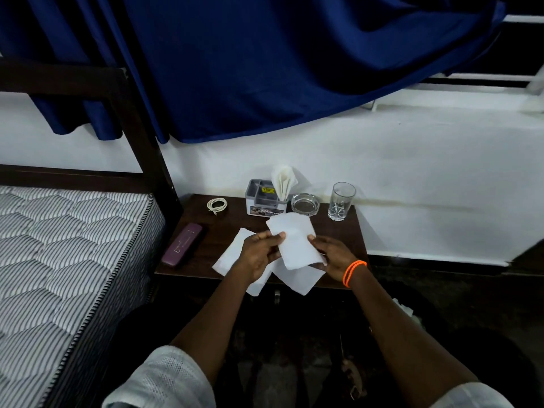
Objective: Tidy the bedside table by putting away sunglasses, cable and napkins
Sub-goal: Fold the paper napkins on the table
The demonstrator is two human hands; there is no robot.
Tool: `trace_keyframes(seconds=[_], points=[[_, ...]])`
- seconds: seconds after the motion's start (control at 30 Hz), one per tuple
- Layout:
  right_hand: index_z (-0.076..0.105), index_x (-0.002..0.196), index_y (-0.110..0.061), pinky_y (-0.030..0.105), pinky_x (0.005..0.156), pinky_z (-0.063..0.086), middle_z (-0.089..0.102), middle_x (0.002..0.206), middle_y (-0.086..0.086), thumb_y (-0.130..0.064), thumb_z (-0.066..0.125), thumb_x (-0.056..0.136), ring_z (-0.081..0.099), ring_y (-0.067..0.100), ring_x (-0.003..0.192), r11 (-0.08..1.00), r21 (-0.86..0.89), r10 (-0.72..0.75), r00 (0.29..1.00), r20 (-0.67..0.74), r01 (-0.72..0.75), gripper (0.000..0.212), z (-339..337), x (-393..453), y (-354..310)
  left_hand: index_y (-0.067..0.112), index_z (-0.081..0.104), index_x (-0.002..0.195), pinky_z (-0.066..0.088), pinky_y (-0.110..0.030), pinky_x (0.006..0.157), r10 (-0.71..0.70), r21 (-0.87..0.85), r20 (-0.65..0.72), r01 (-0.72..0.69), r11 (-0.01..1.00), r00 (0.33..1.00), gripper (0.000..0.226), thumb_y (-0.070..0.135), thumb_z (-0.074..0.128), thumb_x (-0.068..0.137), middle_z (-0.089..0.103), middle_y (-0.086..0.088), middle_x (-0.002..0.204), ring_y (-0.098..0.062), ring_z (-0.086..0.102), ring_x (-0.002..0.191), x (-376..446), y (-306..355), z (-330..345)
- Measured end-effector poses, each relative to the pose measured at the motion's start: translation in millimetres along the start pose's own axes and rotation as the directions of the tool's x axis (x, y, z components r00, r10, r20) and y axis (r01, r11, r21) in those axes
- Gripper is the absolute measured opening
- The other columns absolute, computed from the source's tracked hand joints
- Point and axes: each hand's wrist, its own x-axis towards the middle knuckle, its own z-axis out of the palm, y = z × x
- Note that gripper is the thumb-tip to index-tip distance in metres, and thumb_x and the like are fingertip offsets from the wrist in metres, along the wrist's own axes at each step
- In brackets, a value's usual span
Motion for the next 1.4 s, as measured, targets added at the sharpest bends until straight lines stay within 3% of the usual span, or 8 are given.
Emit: trace_keyframes(seconds=[0.1, 0.17, 0.33, 0.77, 0.9, 1.07, 1.2, 1.4], points=[[0.067, 0.109, 0.004, 0.037, 0.077, 0.058, 0.066, 0.113, 0.024, 0.003, 0.069, 0.088, 0.066, 0.026, 0.082, 0.996, -0.037, -0.082, 0.992, -0.1, 0.078, 0.021, -9, 4, 5, 0.007, 0.072, 0.078, 0.063, -0.04, 0.084, -0.007, 0.053, -0.173, 0.016, 0.998, 0.985, 0.011, 0.004, 0.082, 0.083, 0.077, -0.012, 0.093, -0.026, 0.073, 0.087, -2, -26, 5], [0.066, 0.114, 0.012, 0.036, 0.081, 0.053, 0.067, 0.11, 0.026, 0.006, 0.072, 0.085, 0.061, 0.023, 0.087, 0.948, -0.301, -0.169, 0.967, -0.189, 0.107, 0.03, -17, 8, 8, 0.009, 0.063, 0.065, 0.063, -0.039, 0.079, -0.013, 0.11, -0.299, 0.048, 0.993, 0.954, 0.028, 0.008, 0.087, 0.079, 0.071, -0.012, 0.082, -0.025, 0.069, 0.077, -3, -47, 2], [0.072, 0.11, 0.001, 0.036, 0.087, 0.052, 0.073, 0.108, 0.019, -0.005, 0.078, 0.083, 0.064, 0.022, 0.09, 0.706, -0.699, -0.321, 0.931, -0.172, 0.115, 0.029, -25, 12, 13, 0.001, 0.071, 0.074, 0.065, -0.046, 0.081, 0.023, 0.245, -0.44, 0.095, 0.965, 0.898, 0.025, 0.019, 0.088, 0.08, 0.077, -0.016, 0.094, -0.033, 0.075, 0.086, -9, -85, -1], [0.075, 0.108, -0.007, 0.025, 0.08, 0.049, 0.075, 0.103, 0.012, -0.01, 0.079, 0.08, 0.068, 0.021, 0.091, 0.648, -0.756, -0.36, 0.912, -0.197, 0.092, 0.028, -15, 26, 13, 0.004, 0.078, 0.097, 0.062, -0.046, 0.091, 0.059, 0.231, -0.528, 0.076, 0.97, 0.847, 0.021, 0.018, 0.086, 0.083, 0.077, -0.011, 0.105, -0.031, 0.074, 0.096, -4, -101, 2], [0.074, 0.109, -0.009, 0.023, 0.08, 0.047, 0.075, 0.106, 0.01, -0.014, 0.081, 0.079, 0.068, 0.022, 0.097, 0.58, -0.811, -0.373, 0.91, -0.181, 0.077, 0.031, -11, 30, 14, 0.01, 0.075, 0.082, 0.066, -0.035, 0.07, 0.104, 0.293, -0.554, 0.077, 0.953, 0.826, 0.018, 0.025, 0.085, 0.085, 0.077, -0.007, 0.085, -0.023, 0.076, 0.07, -6, -103, -4], [0.07, 0.122, -0.006, 0.034, 0.099, 0.048, 0.069, 0.123, 0.014, -0.016, 0.083, 0.077, 0.063, 0.03, 0.115, 0.486, -0.87, -0.426, 0.891, -0.156, 0.08, 0.048, -11, 30, 22, 0.013, 0.07, 0.064, 0.06, -0.026, 0.06, 0.173, 0.421, -0.633, 0.148, 0.895, 0.754, 0.052, 0.056, 0.067, 0.093, 0.068, 0.0, 0.051, -0.015, 0.067, 0.039, -15, -112, -7], [0.064, 0.131, -0.017, 0.042, 0.102, 0.047, 0.061, 0.131, 0.011, -0.03, 0.082, 0.078, 0.054, 0.033, 0.123, 0.377, -0.926, -0.438, 0.88, -0.182, -0.004, 0.058, -9, 27, 25, 0.006, 0.068, 0.068, 0.065, -0.038, 0.068, 0.02, 0.383, -0.596, 0.261, 0.886, 0.803, 0.074, 0.07, 0.045, 0.097, 0.07, -0.008, 0.056, -0.027, 0.073, 0.05, -18, -117, 1], [0.056, 0.136, -0.017, 0.044, 0.107, 0.043, 0.056, 0.137, 0.01, -0.038, 0.082, 0.076, 0.05, 0.032, 0.129, 0.377, -0.925, -0.355, 0.914, -0.198, -0.054, 0.069, -10, 23, 24, 0.002, 0.067, 0.085, 0.061, -0.035, 0.05, -0.114, 0.238, -0.436, 0.236, 0.942, 0.893, 0.05, 0.051, 0.07, 0.093, 0.07, -0.014, 0.069, -0.022, 0.067, 0.047, -19, -119, 7]])
